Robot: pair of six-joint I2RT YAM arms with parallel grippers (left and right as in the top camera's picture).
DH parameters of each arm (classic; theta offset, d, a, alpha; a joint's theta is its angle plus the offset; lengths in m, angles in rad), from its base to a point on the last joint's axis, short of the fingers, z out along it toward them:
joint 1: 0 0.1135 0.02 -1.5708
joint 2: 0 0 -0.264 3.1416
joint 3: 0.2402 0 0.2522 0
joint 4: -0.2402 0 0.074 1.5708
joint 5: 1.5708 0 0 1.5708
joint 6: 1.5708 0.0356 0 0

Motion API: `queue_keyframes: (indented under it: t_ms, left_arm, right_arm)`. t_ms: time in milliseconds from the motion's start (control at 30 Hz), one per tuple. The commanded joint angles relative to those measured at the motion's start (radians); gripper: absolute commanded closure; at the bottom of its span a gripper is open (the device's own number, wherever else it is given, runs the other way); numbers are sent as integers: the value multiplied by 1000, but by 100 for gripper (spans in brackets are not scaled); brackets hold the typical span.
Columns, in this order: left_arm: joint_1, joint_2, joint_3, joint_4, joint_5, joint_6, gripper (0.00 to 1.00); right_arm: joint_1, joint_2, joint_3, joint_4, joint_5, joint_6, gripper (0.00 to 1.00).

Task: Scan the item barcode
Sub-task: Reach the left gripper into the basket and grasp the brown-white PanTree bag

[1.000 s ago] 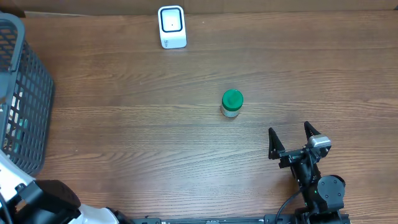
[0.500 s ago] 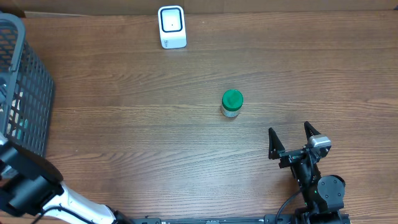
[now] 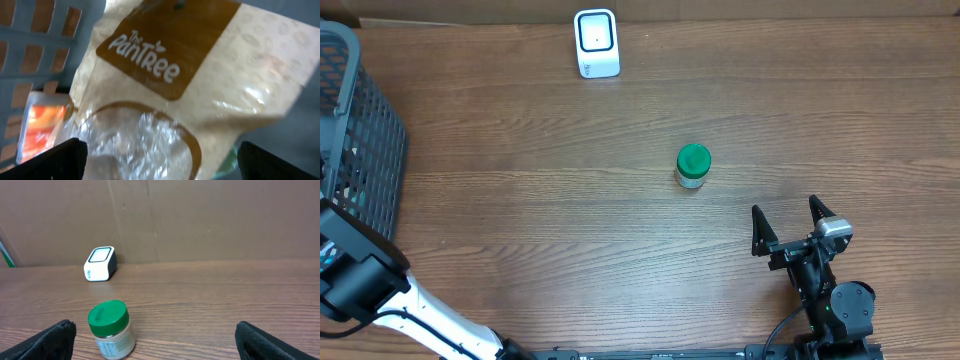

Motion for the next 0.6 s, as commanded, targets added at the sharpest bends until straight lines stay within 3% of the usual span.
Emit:
queue_keyframes:
  t_ms: [0,400,467,567]
  left_arm:
    - [0,40,-7,23,-11,54,0]
    - [6,87,-7,97,-37,89,5]
    - [6,103,-7,105,-37,89,8]
    - [6,119,-7,108,-38,88,25]
  right_arm:
    - [2,-12,-11,3,-5,6,0]
    - [2,-12,-11,3,-5,6,0]
    - [2,-12,-11,3,-5,6,0]
    - [2,-12,-11,3,-5,6,0]
